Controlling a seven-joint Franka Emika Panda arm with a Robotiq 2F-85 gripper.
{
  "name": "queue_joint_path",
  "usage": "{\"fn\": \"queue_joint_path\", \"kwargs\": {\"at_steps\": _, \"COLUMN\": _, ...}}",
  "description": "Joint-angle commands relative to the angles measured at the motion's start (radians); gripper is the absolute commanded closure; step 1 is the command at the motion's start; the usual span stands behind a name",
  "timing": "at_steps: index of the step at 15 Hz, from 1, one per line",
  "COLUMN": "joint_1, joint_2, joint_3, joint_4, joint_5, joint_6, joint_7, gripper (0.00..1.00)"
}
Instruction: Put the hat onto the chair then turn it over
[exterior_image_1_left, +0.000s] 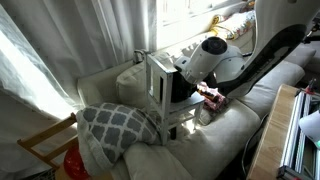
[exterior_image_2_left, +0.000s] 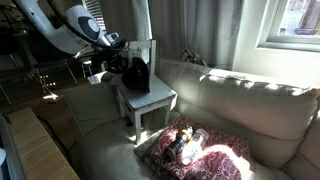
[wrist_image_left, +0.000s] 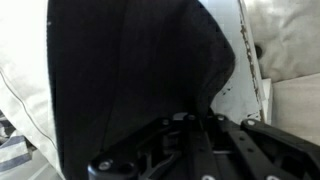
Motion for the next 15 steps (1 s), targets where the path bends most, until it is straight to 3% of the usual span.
{"fn": "queue_joint_path", "kwargs": {"at_steps": 1, "joint_1": 0.028, "joint_2": 0.022, "joint_3": -0.020, "joint_4": 0.000, "joint_5": 0.036, "joint_6": 0.013, "joint_7": -0.033, "gripper": 0.93}}
{"fn": "queue_joint_path", "kwargs": {"at_steps": 3, "joint_1": 0.084, "joint_2": 0.067, "joint_3": -0.070, "joint_4": 0.005, "joint_5": 0.050, "joint_6": 0.036, "joint_7": -0.041, "gripper": 0.93}}
{"fn": "queue_joint_path", "kwargs": {"at_steps": 6, "joint_1": 0.112, "joint_2": 0.095, "joint_3": -0.092, "joint_4": 0.011, "joint_5": 0.056, "joint_6": 0.044, "joint_7": -0.043, "gripper": 0.93}}
{"fn": "queue_joint_path", "kwargs": {"at_steps": 7, "joint_1": 0.164, "joint_2": 0.141, "joint_3": -0.137, "joint_4": 0.019, "joint_5": 0.051, "joint_6": 0.020, "joint_7": -0.053, "gripper": 0.98}}
{"fn": "queue_joint_path", "kwargs": {"at_steps": 11, "joint_1": 0.325, "joint_2": 0.299, "joint_3": -0.268, "joint_4": 0.016, "joint_5": 0.062, "joint_6": 0.053, "joint_7": -0.074, "gripper": 0.98}}
{"fn": "queue_joint_path", "kwargs": {"at_steps": 15, "joint_1": 0.467, "joint_2": 0.436, "joint_3": -0.340, "joint_4": -0.004, "joint_5": 0.107, "joint_6": 0.066, "joint_7": -0.059, "gripper": 0.98}}
